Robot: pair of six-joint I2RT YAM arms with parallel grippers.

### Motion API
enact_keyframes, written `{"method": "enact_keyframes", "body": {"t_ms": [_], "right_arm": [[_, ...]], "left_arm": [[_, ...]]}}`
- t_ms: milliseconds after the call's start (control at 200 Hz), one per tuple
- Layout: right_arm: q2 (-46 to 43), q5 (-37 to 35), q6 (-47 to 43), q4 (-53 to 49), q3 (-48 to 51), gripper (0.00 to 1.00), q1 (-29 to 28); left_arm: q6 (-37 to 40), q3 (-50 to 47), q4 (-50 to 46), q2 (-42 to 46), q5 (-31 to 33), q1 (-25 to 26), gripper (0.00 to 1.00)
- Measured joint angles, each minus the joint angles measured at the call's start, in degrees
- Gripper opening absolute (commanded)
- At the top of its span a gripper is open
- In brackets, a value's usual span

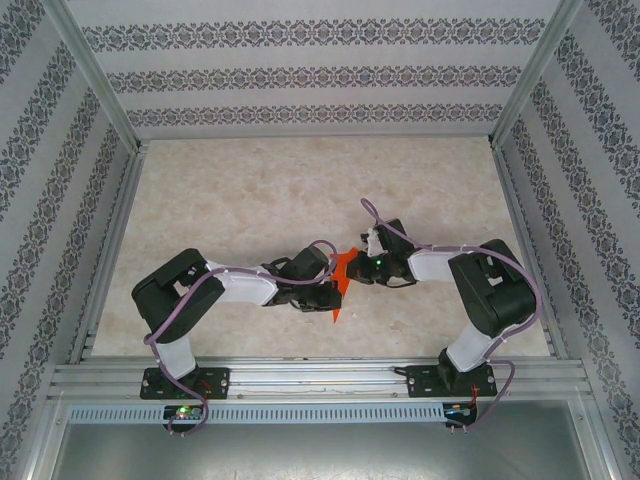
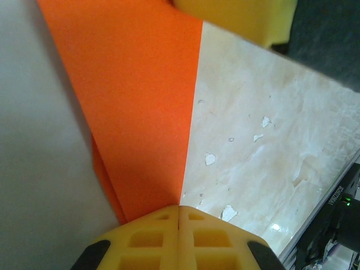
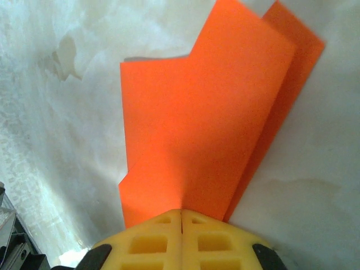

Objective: Fold a paper plane with a square sheet of paper (fold left side to right side)
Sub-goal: Fold the wing for the fifth time at the center of the table.

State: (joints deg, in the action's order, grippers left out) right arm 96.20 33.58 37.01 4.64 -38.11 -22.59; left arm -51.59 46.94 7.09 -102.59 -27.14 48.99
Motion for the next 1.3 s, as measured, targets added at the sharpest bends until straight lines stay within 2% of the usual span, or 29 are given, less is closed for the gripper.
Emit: {"method": "enact_keyframes", "body": {"t_ms": [535, 874, 1129, 1299], "right_arm": [[4.7, 1.4, -1.5, -0.9, -5.4, 0.0, 8.5], [6.1, 2.8, -2.9, -3.8, -7.8, 0.0, 9.9], [-2.3, -0.8, -3.2, -3.3, -4.7, 0.0, 11.4], [-5.6, -0.7, -2.4, -0.9, -2.5, 0.0, 8.0]], "left_arm": [[-1.2, -0.5, 0.9, 0.0, 0.0, 0.0, 0.0], [-1.2, -0.6, 1.1, 0.0, 0.0, 0.0, 0.0], [-1.4, -0.7, 1.2, 0.0, 0.0, 0.0, 0.0], [-1.4, -0.8, 1.4, 0.1, 0.0, 0.0, 0.0]]}}
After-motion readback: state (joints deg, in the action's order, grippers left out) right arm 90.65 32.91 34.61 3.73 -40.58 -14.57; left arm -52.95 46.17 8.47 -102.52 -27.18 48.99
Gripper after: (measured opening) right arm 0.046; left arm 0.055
